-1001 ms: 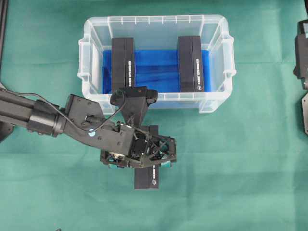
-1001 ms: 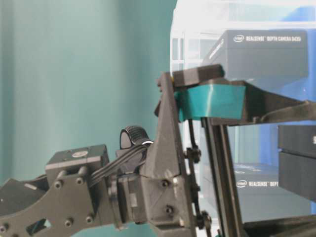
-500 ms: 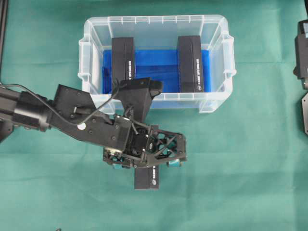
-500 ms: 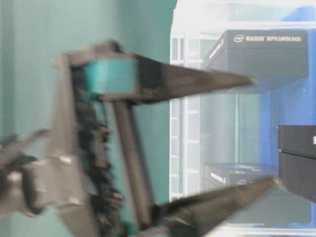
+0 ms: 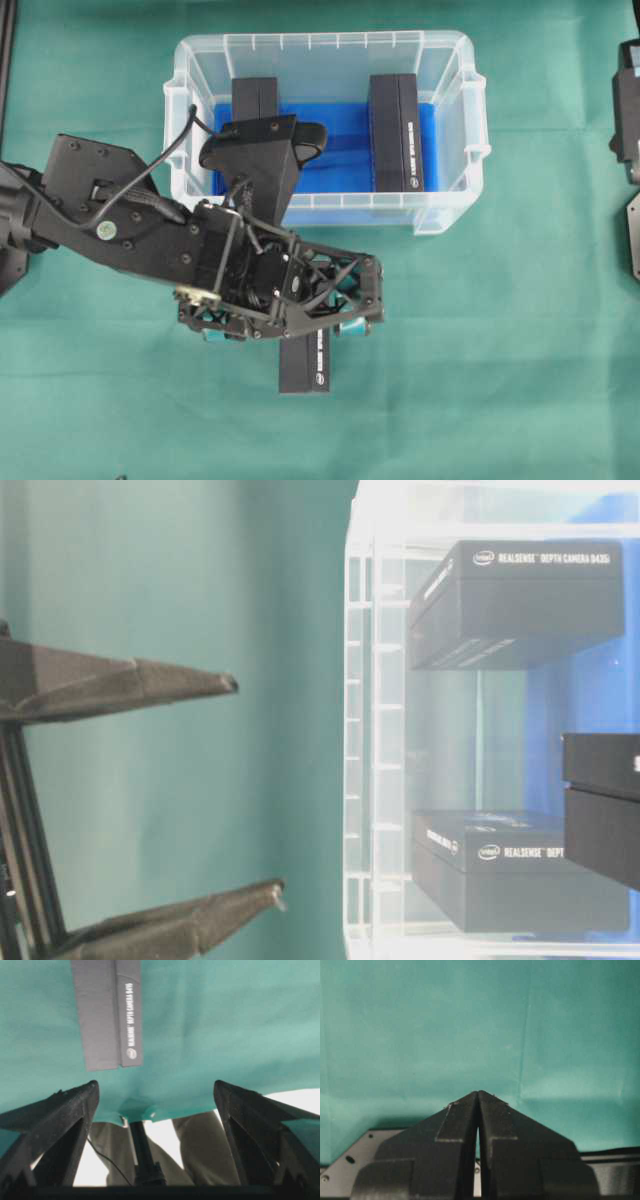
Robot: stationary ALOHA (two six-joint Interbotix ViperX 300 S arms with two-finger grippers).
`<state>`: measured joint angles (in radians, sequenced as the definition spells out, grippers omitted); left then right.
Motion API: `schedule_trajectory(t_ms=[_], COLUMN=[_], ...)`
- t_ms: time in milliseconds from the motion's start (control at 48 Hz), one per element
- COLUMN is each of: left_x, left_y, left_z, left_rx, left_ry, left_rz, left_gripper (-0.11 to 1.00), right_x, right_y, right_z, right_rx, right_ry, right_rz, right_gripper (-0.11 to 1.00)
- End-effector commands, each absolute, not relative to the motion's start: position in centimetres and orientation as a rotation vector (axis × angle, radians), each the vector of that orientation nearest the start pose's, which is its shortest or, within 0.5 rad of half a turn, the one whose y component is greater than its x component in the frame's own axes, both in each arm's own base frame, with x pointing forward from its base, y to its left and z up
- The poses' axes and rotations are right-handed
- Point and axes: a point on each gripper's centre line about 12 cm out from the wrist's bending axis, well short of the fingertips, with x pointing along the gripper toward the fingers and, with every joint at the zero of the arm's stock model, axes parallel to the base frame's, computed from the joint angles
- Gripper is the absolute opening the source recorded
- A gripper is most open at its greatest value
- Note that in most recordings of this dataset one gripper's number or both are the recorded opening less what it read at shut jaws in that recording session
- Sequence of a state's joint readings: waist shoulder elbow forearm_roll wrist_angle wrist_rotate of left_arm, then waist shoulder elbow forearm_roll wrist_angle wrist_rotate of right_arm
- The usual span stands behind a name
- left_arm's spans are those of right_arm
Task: Take the box out of the case with the left arm.
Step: 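Lower the box onto the cloth and open the left gripper, then withdraw the left gripper to the left side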
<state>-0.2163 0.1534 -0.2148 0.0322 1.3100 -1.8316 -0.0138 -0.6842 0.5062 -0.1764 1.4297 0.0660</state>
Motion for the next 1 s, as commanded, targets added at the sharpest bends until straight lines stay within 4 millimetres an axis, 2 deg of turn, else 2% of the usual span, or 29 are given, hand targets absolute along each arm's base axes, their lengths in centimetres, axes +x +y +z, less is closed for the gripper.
schedule_trajectory(t_ms=[0, 188, 292, 667, 980], left_x=[42.4, 41.6, 40.5, 33.3, 28.1], left_y=[-8.8, -8.8, -8.8, -8.3, -7.3], left_z=[34.2, 33.7, 33.3, 33.0, 32.7], left_rx=[-1.429, -1.415, -1.401, -1.363, -1.357], left_ry=[0.947, 0.962, 0.978, 1.017, 1.022], left_rz=[0.938, 0.951, 0.964, 0.968, 0.959], left_gripper=[0.96, 0.96, 0.96, 0.96, 0.96], right_x=[18.9, 18.9, 18.9, 18.9, 18.6], right_y=[-2.4, -2.4, -2.4, -2.4, -2.5], right_z=[34.4, 34.4, 34.4, 34.2, 34.0], right_rx=[-0.064, -0.064, -0.063, -0.067, -0.075], right_ry=[1.226, 1.229, 1.23, 1.237, 1.253], right_rz=[-0.195, -0.195, -0.195, -0.193, -0.201], right_gripper=[0.0, 0.0, 0.0, 0.0, 0.0])
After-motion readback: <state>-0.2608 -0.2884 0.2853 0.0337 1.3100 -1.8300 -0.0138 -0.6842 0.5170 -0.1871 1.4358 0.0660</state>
